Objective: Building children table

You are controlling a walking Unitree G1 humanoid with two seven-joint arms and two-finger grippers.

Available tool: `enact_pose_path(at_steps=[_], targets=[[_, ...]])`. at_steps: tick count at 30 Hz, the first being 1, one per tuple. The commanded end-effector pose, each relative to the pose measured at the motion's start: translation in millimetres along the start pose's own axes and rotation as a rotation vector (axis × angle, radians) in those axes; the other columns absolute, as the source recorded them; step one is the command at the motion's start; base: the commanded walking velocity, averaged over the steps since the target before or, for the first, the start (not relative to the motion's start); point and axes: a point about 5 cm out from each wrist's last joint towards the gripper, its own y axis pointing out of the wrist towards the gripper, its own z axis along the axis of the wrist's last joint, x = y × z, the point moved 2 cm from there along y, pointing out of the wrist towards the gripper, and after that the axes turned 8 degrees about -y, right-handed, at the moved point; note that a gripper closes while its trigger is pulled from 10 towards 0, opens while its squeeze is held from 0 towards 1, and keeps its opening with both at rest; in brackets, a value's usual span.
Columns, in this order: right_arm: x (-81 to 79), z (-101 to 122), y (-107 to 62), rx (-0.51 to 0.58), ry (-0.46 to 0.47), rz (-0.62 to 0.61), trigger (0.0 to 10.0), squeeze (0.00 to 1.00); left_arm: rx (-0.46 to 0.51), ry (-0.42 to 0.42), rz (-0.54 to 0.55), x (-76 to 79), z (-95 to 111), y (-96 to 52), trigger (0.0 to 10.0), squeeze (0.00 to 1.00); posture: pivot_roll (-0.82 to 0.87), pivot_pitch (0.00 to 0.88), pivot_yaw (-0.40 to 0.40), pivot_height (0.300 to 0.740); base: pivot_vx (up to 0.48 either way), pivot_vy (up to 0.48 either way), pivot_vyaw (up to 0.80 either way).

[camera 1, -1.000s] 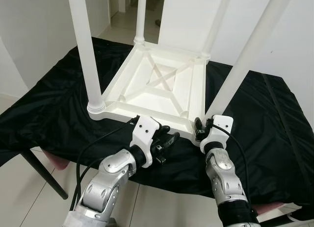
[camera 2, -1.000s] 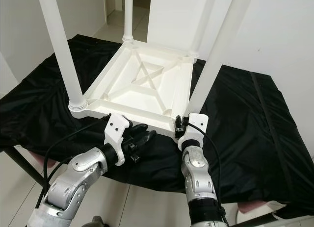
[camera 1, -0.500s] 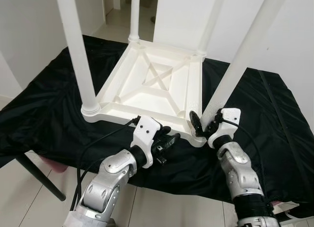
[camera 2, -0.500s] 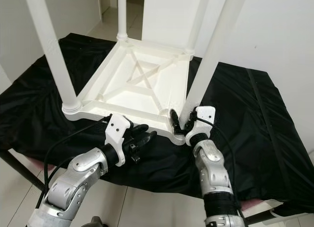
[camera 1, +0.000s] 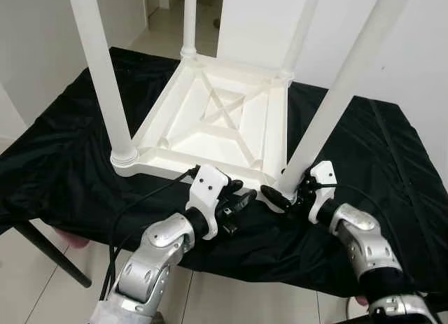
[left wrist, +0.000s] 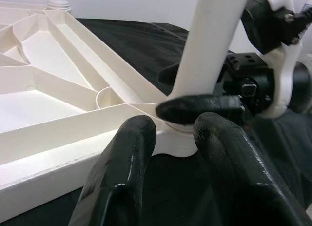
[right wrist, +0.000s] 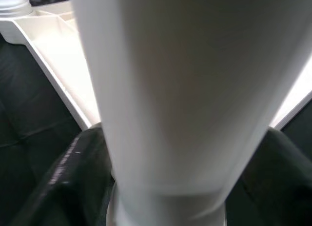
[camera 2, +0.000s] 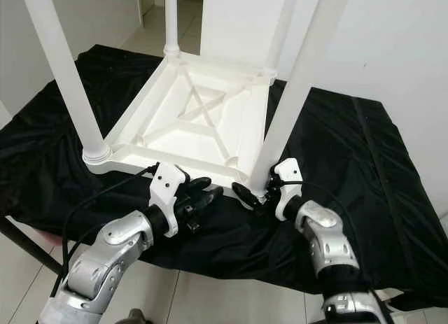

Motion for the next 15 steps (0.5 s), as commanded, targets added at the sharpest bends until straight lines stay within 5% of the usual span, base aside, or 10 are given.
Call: enact_pose_path(at_steps=[1,15], targets=[[1.9,2.0,4.6,-0.001,-0.022,0.032,0.0,0.0,0.0,-0.004,0.003,0.8,-1.2,1.7,10.0,0.0,0.17,0.0,-0.094,0.74,0.0,0.0,0.0],[1.8,-1.6,7.5,0.001,-0.009,0.042,0.0,0.0,0.005,-0.006,0.018,-0.3,-1.4,0.5,10.0,0.0,0.17,0.0,-0.108,0.74,0.0,0.0,0.0]])
